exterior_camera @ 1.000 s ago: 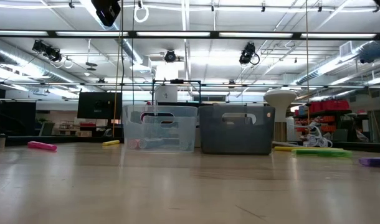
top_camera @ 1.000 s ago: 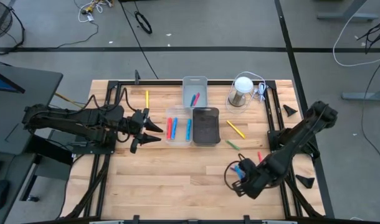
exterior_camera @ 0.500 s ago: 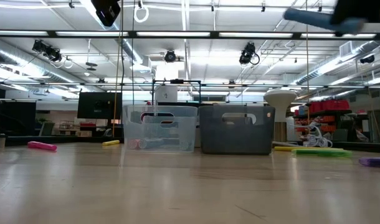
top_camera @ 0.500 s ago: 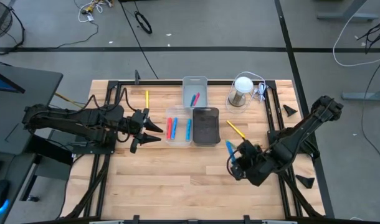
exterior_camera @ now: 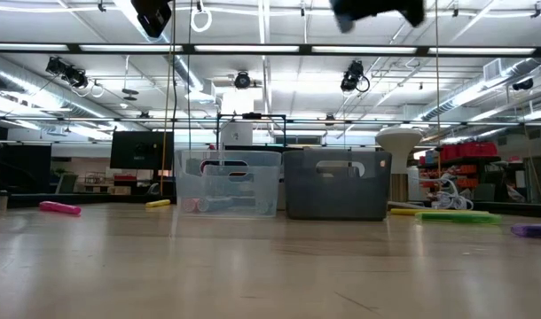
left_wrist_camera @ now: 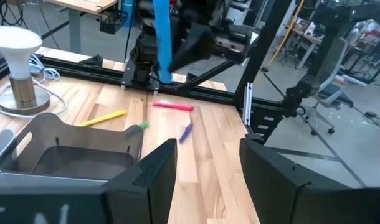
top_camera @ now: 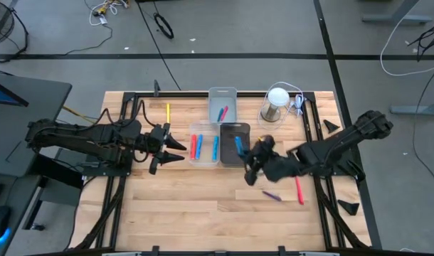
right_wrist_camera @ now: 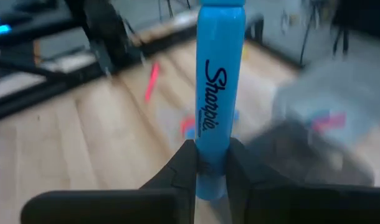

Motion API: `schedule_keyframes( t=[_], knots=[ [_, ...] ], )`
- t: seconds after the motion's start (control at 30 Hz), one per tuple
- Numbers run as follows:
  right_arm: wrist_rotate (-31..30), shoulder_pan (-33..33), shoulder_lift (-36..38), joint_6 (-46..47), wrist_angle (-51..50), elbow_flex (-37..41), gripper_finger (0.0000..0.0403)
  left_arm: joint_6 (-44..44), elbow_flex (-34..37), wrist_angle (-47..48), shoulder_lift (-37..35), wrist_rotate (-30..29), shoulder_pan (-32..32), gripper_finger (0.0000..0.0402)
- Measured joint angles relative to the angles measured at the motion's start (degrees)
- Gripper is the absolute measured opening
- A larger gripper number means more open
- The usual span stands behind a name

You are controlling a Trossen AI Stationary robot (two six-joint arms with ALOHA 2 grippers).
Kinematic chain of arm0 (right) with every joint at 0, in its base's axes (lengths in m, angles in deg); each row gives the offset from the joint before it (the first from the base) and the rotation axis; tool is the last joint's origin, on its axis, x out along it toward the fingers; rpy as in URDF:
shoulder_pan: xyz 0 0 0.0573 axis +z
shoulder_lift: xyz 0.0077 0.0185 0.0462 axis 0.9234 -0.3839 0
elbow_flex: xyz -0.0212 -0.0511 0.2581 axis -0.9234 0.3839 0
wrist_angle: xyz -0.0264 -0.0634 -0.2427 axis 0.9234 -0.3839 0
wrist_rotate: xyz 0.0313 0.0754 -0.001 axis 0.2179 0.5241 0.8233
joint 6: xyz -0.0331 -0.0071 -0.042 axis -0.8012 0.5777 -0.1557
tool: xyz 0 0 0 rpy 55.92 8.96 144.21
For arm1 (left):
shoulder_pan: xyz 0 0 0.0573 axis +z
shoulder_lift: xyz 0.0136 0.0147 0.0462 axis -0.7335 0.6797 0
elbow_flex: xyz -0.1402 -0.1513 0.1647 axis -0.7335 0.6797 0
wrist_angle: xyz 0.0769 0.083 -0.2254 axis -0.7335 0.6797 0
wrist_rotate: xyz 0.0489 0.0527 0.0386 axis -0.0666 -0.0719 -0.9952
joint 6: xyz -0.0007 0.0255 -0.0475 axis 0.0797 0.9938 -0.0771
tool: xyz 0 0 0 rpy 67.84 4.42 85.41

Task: Pick & Place Markers
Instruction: Put the blue highlighter into the transparent bin

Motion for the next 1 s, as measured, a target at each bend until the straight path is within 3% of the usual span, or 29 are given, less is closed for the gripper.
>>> schedule_keyframes(
  t=[0.17, 0.27, 0.47, 0.77, 1.0],
  knots=[
    [5.40, -5.21, 0.00, -15.56, 13.41, -0.02, 0.0045, 0.01, 0.00, -2.31, 0.00, -0.02, 0.00, 0.0181],
    [9.90, -7.99, 0.00, -20.24, 18.97, -0.02, 0.0045, 0.40, 0.00, -3.57, 0.00, -0.27, 0.00, 0.0181],
    [19.01, -12.30, -0.77, -25.16, 26.69, -0.10, 0.0045, 0.48, -0.01, -6.73, 0.00, -1.25, 0.00, 0.0181],
    [29.11, -16.52, -4.12, -27.54, 33.60, -0.13, 0.0045, 3.96, -0.08, -13.11, 0.66, -7.95, 0.00, 0.0181],
    [34.08, -18.86, -7.85, -29.31, 29.44, -6.15, 0.0045, 5.54, -2.98, -12.41, 5.91, -9.77, 0.07, 0.0181]
  ],
)
